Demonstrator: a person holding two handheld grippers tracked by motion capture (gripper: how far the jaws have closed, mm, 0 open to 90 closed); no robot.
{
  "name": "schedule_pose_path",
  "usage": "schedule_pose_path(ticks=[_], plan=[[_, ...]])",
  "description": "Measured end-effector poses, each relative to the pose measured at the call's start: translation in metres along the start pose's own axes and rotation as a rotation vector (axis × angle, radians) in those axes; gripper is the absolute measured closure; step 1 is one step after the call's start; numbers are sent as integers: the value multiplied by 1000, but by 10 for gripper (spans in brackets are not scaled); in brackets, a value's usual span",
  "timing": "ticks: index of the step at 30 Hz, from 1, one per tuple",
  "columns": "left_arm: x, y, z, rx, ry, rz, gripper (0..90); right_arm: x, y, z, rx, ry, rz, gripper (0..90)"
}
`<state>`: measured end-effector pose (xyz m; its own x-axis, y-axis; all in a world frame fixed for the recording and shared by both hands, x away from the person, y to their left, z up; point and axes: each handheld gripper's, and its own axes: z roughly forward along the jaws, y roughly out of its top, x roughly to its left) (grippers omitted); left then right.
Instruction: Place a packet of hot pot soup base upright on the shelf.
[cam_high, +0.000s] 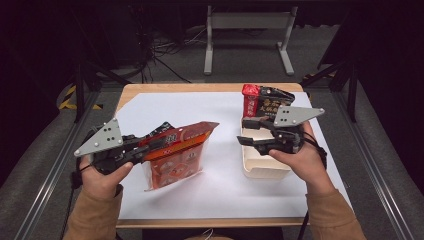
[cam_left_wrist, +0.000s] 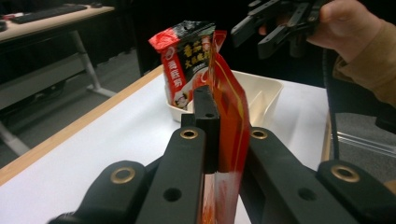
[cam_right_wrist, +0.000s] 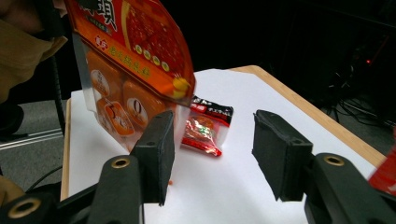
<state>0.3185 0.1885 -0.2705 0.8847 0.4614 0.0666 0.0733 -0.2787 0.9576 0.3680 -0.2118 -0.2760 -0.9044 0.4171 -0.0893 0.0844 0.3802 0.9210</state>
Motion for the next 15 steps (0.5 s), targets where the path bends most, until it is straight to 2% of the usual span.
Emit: schedule_pose_path(ticks=[6,15], plan=[[-2,4,12,-3,-41,16,900,3,7,13,-4,30,-21,462],[-9,11,26,-30,-89,32,900,9,14,31,-12,108,-45,475]])
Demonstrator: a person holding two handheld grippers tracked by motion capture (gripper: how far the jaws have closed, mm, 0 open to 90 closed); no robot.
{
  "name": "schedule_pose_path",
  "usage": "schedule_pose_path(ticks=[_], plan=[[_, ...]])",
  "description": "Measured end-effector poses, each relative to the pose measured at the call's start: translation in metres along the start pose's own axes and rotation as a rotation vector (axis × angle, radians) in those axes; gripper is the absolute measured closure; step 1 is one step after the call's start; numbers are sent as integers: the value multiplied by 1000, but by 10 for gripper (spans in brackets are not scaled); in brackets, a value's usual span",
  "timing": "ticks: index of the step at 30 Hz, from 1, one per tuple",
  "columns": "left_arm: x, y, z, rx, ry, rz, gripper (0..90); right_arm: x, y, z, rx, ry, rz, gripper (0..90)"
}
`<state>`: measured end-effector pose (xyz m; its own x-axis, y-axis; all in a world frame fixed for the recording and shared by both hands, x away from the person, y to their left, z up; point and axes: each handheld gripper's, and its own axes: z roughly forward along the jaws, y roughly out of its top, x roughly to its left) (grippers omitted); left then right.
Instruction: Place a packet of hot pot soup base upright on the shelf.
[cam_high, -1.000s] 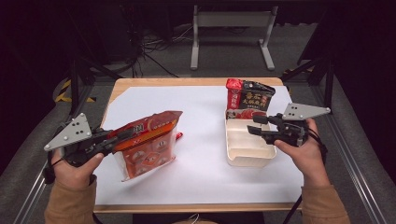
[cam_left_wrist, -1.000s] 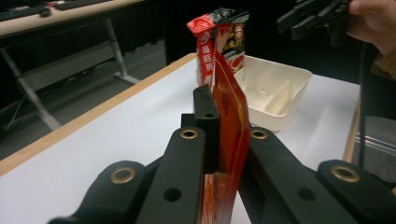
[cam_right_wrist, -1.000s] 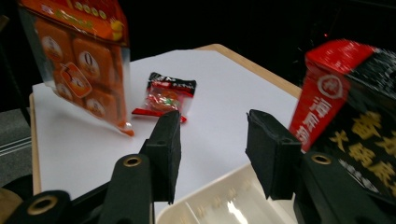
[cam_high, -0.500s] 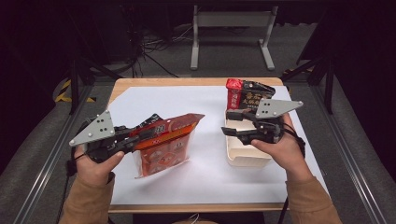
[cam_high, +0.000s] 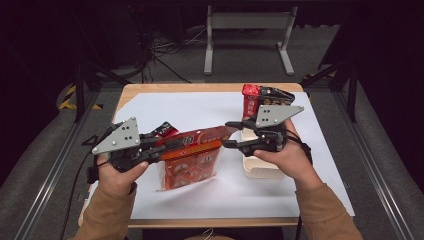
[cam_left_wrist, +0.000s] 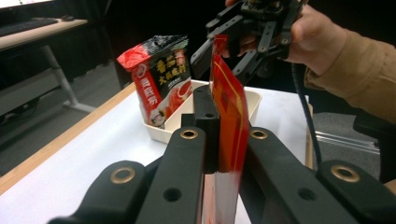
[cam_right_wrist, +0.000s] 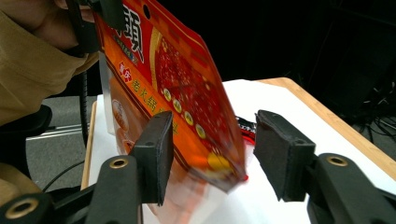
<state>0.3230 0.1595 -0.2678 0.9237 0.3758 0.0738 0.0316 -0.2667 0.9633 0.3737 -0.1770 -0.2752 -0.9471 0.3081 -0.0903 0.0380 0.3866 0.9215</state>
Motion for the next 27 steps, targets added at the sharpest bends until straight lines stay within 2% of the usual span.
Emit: schedule_pose_path(ticks=[7,11,12,14,17,19,27], plan=[[-1,1,6,-16,-11,-2,900,1,1,8,7,42,-8,532],[0,1,7,-24,-19,-5,900,0,1,10,8,56,-16,626],[0,1,7,-26,-22,-2,900,0,1,11,2,69,-21,680],[1,0,7,-30,-19,-1,900,0,1,11,2,74,-22,702],[3,-2,5,-35,-8,-10,900,3,2,10,11,108,-33,835],[4,-3,4,-40,-3,-12,900,6,3,10,14,121,-49,885],[7,-5,1,-65,-5,-19,890,13,11,6,-12,105,-39,895]])
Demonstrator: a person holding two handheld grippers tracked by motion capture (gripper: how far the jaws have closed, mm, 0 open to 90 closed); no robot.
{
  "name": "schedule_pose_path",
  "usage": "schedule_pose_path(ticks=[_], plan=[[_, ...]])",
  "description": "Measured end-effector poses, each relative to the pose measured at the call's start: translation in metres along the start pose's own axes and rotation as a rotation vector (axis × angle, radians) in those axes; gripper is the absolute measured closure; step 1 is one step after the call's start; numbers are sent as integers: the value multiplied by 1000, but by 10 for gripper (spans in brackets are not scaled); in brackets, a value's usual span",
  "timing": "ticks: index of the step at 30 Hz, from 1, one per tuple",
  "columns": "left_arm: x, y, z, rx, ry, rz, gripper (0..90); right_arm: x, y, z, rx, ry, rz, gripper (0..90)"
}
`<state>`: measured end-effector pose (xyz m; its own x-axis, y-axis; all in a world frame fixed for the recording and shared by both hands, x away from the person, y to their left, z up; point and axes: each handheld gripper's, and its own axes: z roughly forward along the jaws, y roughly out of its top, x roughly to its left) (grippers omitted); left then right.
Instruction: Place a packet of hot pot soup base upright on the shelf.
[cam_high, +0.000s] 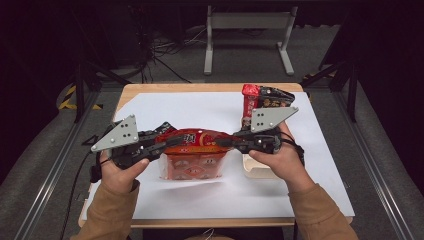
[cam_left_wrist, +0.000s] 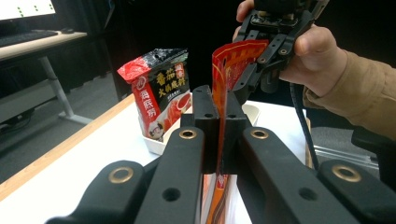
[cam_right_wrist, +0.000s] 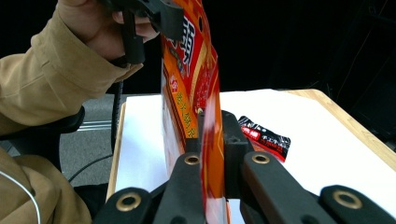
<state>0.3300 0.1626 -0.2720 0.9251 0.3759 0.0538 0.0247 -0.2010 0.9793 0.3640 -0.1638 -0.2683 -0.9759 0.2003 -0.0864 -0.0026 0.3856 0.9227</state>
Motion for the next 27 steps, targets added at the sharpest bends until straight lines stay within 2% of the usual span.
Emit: schedule_pose_path(ticks=[3,10,13,14,15,16,18,27], plan=[[3,-3,-1,-11,-6,-21,871,3,4,-1,4,-10,6,895],[6,-6,-3,-21,13,-29,779,7,13,-5,-2,-16,18,896],[8,-7,-8,-44,55,-35,709,7,17,-6,5,-21,16,896],[8,-7,-8,-44,55,-35,662,7,17,-6,5,-21,16,896],[10,-7,-10,-49,59,-41,662,7,19,-7,10,-27,16,896],[12,-8,-13,-57,74,-43,605,7,23,-9,12,-37,19,896],[15,-9,-16,-58,93,-43,557,6,26,-13,6,-45,18,896],[25,-15,-21,-45,113,-59,445,1,45,-30,-20,-77,14,896]])
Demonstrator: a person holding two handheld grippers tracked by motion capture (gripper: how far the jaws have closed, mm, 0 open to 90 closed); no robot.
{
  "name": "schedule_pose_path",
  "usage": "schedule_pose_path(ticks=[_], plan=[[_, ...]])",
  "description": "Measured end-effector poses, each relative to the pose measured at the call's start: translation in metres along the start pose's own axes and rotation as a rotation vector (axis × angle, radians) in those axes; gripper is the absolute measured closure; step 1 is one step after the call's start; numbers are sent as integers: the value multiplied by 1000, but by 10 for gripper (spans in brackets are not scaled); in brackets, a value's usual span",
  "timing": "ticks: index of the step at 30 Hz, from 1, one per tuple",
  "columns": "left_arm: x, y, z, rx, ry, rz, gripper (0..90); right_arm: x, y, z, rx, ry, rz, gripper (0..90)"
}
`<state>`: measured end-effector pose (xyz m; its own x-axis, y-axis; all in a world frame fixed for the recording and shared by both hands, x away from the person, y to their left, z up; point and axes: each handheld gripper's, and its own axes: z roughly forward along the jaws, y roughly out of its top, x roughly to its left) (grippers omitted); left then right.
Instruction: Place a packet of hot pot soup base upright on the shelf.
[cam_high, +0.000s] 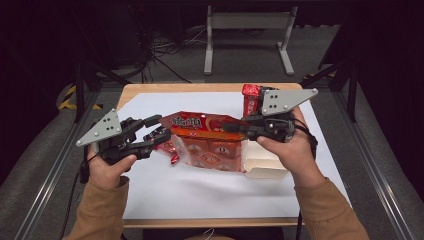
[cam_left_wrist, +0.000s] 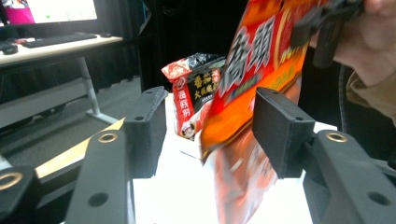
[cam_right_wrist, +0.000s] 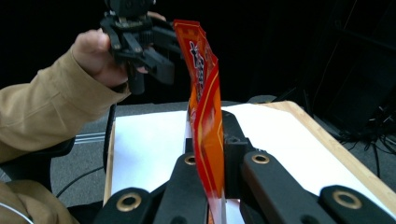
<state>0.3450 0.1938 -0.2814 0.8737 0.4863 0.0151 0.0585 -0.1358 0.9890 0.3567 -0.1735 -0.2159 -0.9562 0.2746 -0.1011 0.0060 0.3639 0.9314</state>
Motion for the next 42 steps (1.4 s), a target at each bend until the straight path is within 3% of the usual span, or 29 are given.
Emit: schedule_pose_path(ticks=[14,20,27,42], plan=[[18,-16,3,56,68,-12,334,-5,20,-25,-16,-67,-27,895],[23,-22,5,83,95,-21,319,-11,19,-38,-24,-107,-19,895],[27,-27,9,101,84,-35,315,-17,15,-53,-36,-158,-19,895],[38,-39,12,135,125,-48,291,-28,8,-80,-43,-253,-16,895]])
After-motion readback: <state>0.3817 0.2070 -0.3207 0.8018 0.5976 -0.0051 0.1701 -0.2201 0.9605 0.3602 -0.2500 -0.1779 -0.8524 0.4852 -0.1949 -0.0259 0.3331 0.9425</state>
